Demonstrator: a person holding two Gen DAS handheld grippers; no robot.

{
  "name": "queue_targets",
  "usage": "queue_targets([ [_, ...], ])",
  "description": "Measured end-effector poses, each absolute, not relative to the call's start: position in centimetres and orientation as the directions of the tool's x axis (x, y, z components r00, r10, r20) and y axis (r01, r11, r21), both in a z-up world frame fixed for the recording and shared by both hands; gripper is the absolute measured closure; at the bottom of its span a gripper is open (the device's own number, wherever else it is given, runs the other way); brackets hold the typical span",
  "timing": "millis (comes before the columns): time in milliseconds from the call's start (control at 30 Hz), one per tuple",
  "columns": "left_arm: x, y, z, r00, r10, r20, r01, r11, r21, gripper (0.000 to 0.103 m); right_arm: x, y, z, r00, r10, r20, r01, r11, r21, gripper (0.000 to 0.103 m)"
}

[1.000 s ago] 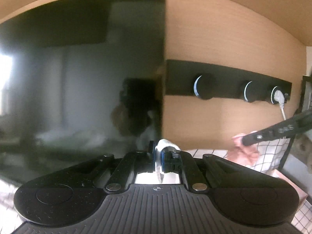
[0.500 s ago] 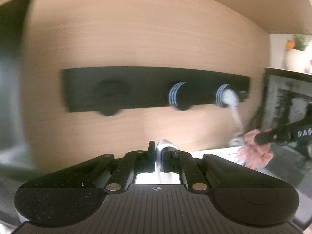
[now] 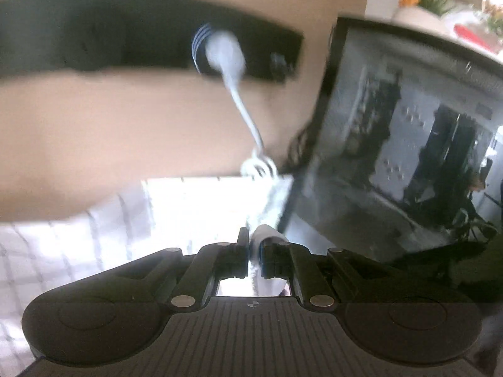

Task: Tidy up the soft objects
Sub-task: 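Carry the white glove and pink cloth into the pink box and release both, then grasp the black plush toy with the left tool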

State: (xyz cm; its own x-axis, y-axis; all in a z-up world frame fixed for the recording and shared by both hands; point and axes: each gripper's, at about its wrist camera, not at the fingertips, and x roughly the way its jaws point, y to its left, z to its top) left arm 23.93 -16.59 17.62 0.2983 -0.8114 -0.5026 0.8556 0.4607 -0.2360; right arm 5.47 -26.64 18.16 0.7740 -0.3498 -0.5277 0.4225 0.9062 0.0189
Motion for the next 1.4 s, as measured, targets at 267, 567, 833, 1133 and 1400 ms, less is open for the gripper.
queue_targets([
  [267, 23.6, -19.6, 12.2, 0.301, -0.652, -0.696, 0.827, 0.542, -0.15, 0.094, 6.8, -27.4, 13.0, 0.739, -0.287, -0.61, 0.395, 0.917, 0.047, 0.091],
  [567, 25.1, -16.2, 12.9, 0.311, -0.735, -0.603, 0.761, 0.573, -0.306, 0.088, 9.5, -28.4, 8.7, 0.666, -0.285, -0.689, 0.41, 0.912, 0.019, 0.088],
  [833, 24.9, -14.2, 15.1, 0.291, -0.796, -0.531, 0.739, 0.539, -0.404, 0.088, 7.8, -25.4, 9.5, 0.704, -0.35, -0.618, 0.387, 0.919, -0.079, 0.033],
  [1133, 23.9, -12.8, 14.0, 0.309, -0.758, -0.575, 0.734, 0.574, -0.363, 0.088, 1.6, -20.4, 11.7, 0.756, -0.424, -0.498, 0.351, 0.906, -0.238, 0.028],
  [1400, 21.2, 0.1, 13.8, 0.548, -0.667, -0.504, 0.654, 0.718, -0.239, 0.087, 0.0, -18.2, 10.9, 0.777, -0.344, -0.527, 0.314, 0.938, -0.148, 0.021],
])
